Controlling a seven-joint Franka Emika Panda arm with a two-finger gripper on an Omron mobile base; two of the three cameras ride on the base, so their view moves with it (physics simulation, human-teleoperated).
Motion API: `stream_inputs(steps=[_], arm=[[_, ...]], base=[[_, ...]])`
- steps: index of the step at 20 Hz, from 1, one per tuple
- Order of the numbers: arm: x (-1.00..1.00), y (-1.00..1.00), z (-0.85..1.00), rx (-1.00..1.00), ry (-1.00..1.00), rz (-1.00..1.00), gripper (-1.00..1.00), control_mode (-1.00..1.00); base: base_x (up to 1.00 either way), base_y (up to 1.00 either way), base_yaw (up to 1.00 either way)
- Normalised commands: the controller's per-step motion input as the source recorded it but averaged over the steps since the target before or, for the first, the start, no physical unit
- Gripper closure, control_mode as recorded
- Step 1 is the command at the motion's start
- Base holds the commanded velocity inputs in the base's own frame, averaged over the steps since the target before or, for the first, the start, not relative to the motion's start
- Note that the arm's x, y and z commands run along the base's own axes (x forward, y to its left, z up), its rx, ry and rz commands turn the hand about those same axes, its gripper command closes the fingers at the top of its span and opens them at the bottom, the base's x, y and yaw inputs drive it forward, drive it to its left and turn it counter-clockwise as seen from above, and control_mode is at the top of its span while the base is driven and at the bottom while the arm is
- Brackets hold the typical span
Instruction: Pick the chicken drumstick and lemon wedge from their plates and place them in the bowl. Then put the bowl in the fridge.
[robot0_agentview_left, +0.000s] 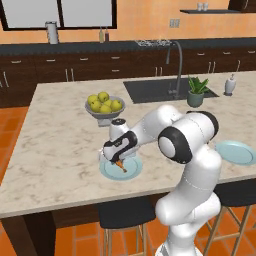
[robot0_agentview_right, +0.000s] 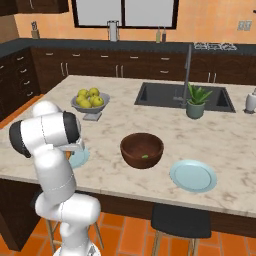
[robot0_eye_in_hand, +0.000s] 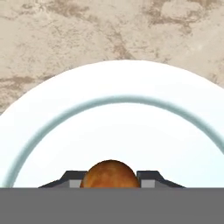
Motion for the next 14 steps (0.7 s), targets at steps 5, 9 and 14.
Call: stream_inputs(steps=[5,9,14], arm=[[-0.05,-0.35,0.64,0.00,-0.01,0.00,1.00,-1.00],[-0.52,-0.59,1.00,0.00,0.00,-0.02,1.00,-1.00],[-0.33,-0.99,0.75,0.00,0.02,-0.12,1.00,-1.00]], base=[[0.00,0.00,0.00],[0.00,0.00,0.00],[0.00,0.00,0.00]])
